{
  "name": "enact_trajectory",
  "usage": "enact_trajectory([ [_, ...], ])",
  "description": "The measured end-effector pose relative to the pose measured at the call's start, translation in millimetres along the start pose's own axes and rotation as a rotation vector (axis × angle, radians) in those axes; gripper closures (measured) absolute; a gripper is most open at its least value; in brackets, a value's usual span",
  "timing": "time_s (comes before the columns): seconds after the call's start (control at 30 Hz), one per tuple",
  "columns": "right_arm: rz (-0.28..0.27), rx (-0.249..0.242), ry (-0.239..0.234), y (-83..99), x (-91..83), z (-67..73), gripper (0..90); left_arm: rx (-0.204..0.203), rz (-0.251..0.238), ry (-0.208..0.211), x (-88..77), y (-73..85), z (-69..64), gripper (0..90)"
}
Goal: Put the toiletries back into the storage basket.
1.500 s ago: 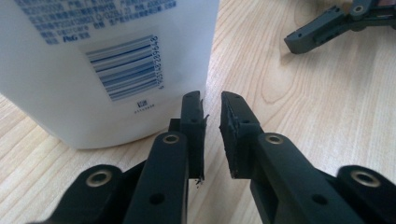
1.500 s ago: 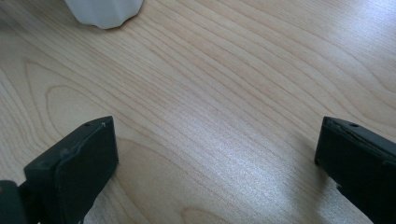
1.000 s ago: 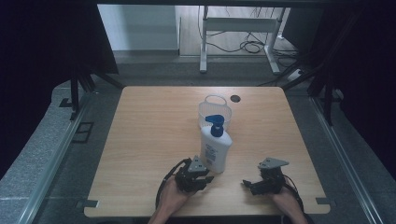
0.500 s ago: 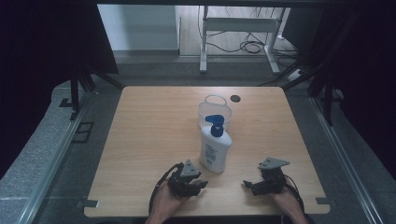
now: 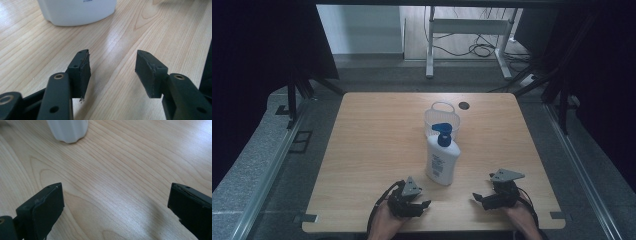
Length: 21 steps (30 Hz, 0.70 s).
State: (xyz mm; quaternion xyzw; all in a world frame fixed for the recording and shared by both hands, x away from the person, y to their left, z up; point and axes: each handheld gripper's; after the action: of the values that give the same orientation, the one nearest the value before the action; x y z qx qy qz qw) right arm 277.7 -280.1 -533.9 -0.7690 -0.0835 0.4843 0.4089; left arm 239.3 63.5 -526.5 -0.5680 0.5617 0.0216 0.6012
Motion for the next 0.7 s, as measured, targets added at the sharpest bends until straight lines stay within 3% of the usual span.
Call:
enact_trajectory([
  [0.37, -0.041, 0.008, -0.019, -8.5, -2.9, 1.2, 1.2, -0.070, -0.023, -0.046, -6.5, 9.6, 8.8, 31.3],
  [0.7, -0.062, -0.007, -0.042, -19.2, -4.1, 2.8, 0.0, -0.083, -0.005, -0.101, 0.3, 12.3, 12.7, 21.3],
])
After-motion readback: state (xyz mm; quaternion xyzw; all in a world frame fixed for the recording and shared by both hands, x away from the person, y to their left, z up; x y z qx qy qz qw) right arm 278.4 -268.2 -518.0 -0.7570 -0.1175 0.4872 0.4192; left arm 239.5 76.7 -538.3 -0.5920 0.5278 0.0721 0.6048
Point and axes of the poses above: each handheld gripper's, and its own axes: x roughly forward along the jaws, y roughly out of its underside, z roughly to its left, and after that the axes turned 15 degrees about -x, right-handed
